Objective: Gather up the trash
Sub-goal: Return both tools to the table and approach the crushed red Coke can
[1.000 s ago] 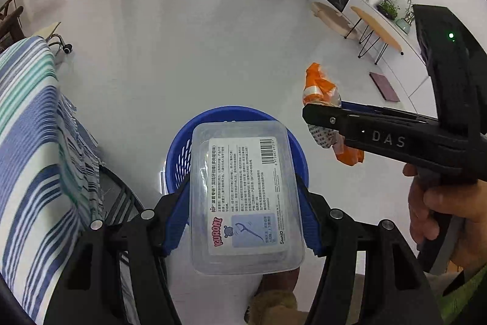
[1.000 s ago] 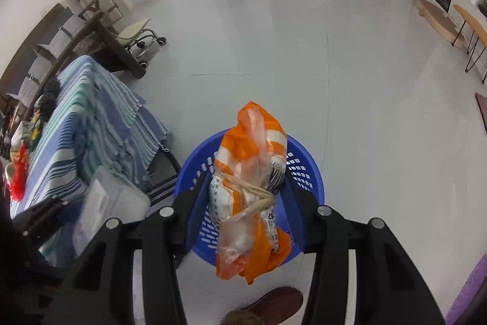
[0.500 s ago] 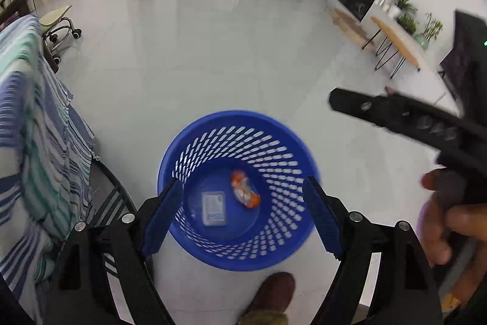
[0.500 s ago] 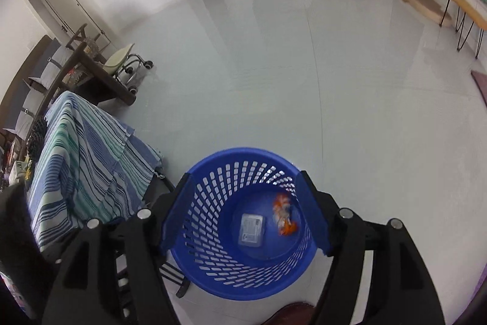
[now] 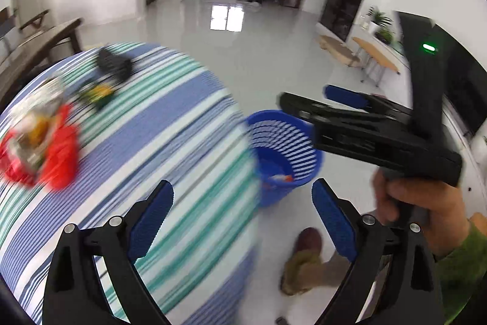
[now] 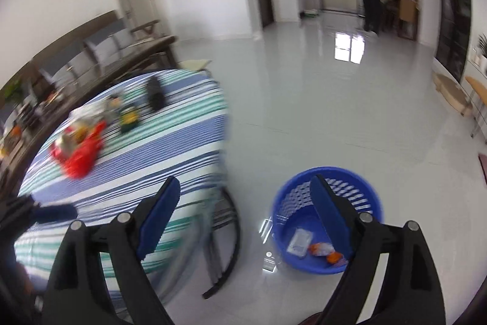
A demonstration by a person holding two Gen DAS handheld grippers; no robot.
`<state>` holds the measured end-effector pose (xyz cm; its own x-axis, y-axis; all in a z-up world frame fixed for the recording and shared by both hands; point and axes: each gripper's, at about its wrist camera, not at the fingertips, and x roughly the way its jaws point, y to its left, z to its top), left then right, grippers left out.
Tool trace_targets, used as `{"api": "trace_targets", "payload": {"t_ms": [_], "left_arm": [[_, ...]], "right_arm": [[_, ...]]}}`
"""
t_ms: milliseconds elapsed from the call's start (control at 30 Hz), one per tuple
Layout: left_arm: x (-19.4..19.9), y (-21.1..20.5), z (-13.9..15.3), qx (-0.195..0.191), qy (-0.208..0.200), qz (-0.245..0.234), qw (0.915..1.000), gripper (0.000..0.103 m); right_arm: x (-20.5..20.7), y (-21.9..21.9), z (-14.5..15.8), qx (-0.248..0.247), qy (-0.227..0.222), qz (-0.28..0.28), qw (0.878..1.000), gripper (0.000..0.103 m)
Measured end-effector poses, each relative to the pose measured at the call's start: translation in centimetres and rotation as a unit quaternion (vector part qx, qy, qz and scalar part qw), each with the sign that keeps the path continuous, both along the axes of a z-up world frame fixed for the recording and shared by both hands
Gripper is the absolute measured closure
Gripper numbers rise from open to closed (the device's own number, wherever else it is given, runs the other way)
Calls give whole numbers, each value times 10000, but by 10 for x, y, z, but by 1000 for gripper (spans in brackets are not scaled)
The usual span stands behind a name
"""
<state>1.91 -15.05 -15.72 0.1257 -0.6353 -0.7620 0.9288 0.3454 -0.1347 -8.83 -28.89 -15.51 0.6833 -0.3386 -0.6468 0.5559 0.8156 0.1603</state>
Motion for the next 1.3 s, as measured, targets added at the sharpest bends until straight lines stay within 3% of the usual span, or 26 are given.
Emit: {"api": "trace_targets", "payload": {"t_ms": [200, 467, 733, 1000, 1300], "left_arm": [[69, 99, -8, 132, -365, 1133, 9928, 11], [143, 149, -6, 101, -405, 2255, 9734, 11], [179, 142, -27, 344, -562, 2116, 9751, 11], [179, 131, -50, 591, -425, 1878, 9795, 11], [183, 129, -56, 690, -356, 1962, 9775, 8]], "right_arm": [[46, 96, 4, -48, -42, 895, 9960, 11], [91, 147, -15, -164, 616, 1423, 9878, 11], [106, 150, -19, -260, 789, 1375, 9870, 11], [106, 142, -36, -227, 970, 1352, 9858, 11], [118, 131, -52, -238, 1028, 1334, 9854, 11]]}}
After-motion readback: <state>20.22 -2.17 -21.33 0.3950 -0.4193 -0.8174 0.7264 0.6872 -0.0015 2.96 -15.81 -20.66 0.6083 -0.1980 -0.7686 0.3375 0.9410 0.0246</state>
